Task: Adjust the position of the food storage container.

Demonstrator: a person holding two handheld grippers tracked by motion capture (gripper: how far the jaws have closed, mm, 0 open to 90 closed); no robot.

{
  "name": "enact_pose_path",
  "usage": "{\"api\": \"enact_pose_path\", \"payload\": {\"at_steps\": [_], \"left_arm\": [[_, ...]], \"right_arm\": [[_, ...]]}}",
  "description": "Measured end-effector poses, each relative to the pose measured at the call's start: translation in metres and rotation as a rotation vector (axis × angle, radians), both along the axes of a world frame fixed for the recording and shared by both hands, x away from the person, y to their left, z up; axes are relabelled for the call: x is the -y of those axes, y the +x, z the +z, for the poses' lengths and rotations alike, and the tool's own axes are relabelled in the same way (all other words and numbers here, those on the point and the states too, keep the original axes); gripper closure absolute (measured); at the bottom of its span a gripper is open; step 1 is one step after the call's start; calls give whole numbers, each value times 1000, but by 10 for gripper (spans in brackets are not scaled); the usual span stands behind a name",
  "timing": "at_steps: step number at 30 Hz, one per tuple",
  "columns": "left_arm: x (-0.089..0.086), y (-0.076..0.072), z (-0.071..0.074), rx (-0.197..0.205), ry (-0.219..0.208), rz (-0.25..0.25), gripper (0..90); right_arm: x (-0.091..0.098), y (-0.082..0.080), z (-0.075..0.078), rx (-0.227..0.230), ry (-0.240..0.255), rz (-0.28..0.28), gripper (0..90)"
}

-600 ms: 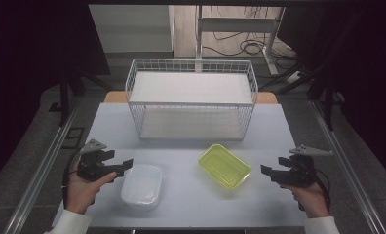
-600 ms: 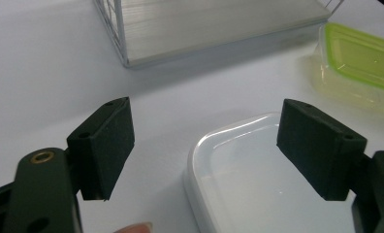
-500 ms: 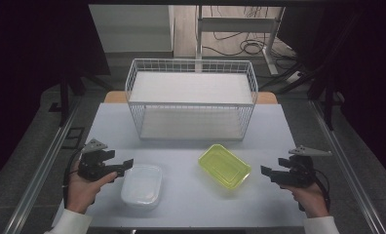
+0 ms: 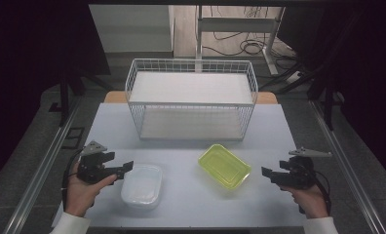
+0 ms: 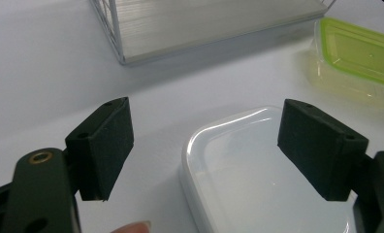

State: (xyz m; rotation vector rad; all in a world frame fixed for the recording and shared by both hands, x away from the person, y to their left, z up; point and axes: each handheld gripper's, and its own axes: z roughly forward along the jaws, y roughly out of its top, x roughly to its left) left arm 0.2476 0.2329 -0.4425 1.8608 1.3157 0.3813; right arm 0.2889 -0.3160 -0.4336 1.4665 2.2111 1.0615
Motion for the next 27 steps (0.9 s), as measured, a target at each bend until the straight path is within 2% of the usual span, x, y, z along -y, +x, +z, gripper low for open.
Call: {"api": "enact_pose_path", "payload": {"at_steps": [7,19,27], "left_arm": [[-1,2,-3,-12,2,3,204],[1,3,-4,-21,7,-4,203],[1,3,-5,-24,13,-5,203]], "right_arm": [[-4,2,-3,-13,-5,19,214],[-2,1,-4,-22,-16,19,251],[-16,-1,-1,-29,8,85,321]]}}
